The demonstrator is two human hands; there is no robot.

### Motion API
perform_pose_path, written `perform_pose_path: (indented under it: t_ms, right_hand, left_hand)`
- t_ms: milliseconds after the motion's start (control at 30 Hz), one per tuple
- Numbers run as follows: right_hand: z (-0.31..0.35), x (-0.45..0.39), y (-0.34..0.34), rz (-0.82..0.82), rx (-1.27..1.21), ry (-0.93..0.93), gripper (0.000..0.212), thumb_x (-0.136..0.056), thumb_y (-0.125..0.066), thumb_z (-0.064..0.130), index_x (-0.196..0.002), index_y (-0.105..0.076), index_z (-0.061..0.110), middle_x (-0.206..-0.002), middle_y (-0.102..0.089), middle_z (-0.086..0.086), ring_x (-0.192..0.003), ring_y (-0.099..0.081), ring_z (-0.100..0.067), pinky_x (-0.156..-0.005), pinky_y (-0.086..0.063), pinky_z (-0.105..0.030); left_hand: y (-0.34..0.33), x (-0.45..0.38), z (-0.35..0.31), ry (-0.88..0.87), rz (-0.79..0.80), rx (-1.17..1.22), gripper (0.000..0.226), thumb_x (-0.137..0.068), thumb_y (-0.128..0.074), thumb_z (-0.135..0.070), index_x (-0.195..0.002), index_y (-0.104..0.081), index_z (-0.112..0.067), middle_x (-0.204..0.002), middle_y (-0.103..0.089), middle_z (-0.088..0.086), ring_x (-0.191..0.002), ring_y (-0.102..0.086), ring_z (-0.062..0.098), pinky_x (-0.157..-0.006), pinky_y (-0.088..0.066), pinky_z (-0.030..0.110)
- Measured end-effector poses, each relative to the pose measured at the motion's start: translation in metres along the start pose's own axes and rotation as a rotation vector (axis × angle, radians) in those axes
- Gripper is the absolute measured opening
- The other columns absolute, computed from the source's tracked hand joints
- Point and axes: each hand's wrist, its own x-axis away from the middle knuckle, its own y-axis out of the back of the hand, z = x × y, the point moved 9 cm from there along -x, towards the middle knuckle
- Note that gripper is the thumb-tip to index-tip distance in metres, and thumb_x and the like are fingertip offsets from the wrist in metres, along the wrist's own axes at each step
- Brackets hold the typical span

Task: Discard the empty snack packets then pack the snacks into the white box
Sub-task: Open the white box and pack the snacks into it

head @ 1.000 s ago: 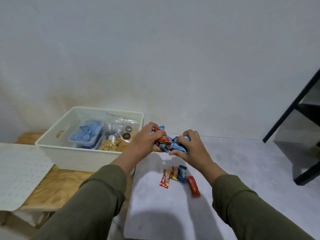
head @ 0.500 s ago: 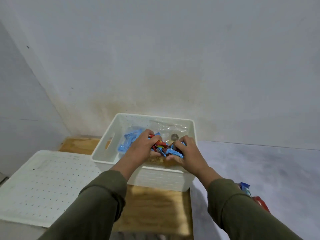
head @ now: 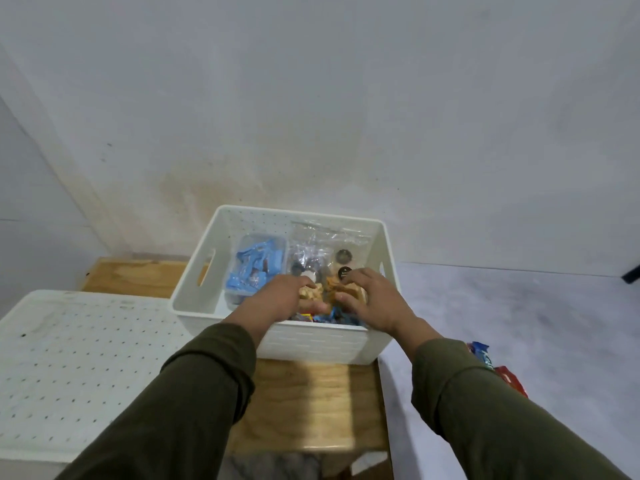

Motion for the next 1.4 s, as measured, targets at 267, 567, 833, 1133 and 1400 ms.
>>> perform_pose_path:
  t_ms: [267,567,833,1133,1400]
  right_hand:
    - [-0.024,0.043,0.075,-0.251,0.08,0.012,0.048,-0.084,-0.061,0.041,-0.127,-0.051,0.024,-0.125,-0.048,-0.006,-0.115,-0.048,-0.02,-0.093,-0.046,-0.037]
    - [-0.143,0.162,0.134,-0.261,0.101,-0.124,0.058,-0.082,-0.062,0.044,-0.134,-0.04,0.033,-0.129,-0.043,-0.003,-0.115,-0.047,-0.019,-0.093,-0.04,-0.027]
    - [-0.263,0.251,0.08,-0.084,0.099,-0.182,0.084,-0.071,-0.063,0.065,-0.141,-0.023,0.042,-0.146,-0.03,0.0,-0.132,-0.034,-0.018,-0.107,-0.034,-0.036]
    - [-0.299,0.234,0.039,-0.073,0.041,-0.07,0.083,-0.068,-0.064,0.061,-0.139,-0.031,0.035,-0.148,-0.03,-0.008,-0.134,-0.034,-0.027,-0.108,-0.031,-0.034]
    - [-0.308,0.184,0.031,-0.067,0.075,0.07,0.073,-0.076,-0.053,0.067,-0.141,-0.032,0.04,-0.147,-0.037,-0.005,-0.136,-0.032,-0.024,-0.109,-0.03,-0.038]
  left_hand:
    - [0.029,0.019,-0.078,-0.233,-0.393,0.164,0.04,-0.09,-0.054,-0.042,-0.126,-0.054,-0.023,-0.131,-0.051,0.004,-0.121,-0.049,0.021,-0.1,-0.037,0.034]
    - [-0.049,0.053,-0.205,-0.472,-0.596,0.131,0.048,-0.09,-0.048,-0.046,-0.127,-0.052,-0.015,-0.124,-0.054,0.004,-0.117,-0.047,0.016,-0.097,-0.037,0.025]
    - [-0.236,0.031,-0.226,-0.222,-0.463,0.06,0.072,-0.079,-0.054,-0.06,-0.139,-0.041,-0.023,-0.144,-0.043,0.002,-0.133,-0.04,0.02,-0.106,-0.039,0.042]
    - [-0.291,-0.017,-0.222,-0.083,-0.435,-0.021,0.078,-0.072,-0.052,-0.064,-0.141,-0.02,-0.044,-0.153,-0.028,0.01,-0.143,-0.021,0.036,-0.105,-0.026,0.059]
    - [-0.276,-0.063,-0.207,-0.136,-0.423,-0.098,0.06,-0.081,-0.034,-0.066,-0.137,-0.04,-0.044,-0.152,-0.032,0.002,-0.145,-0.016,0.029,-0.112,-0.014,0.055]
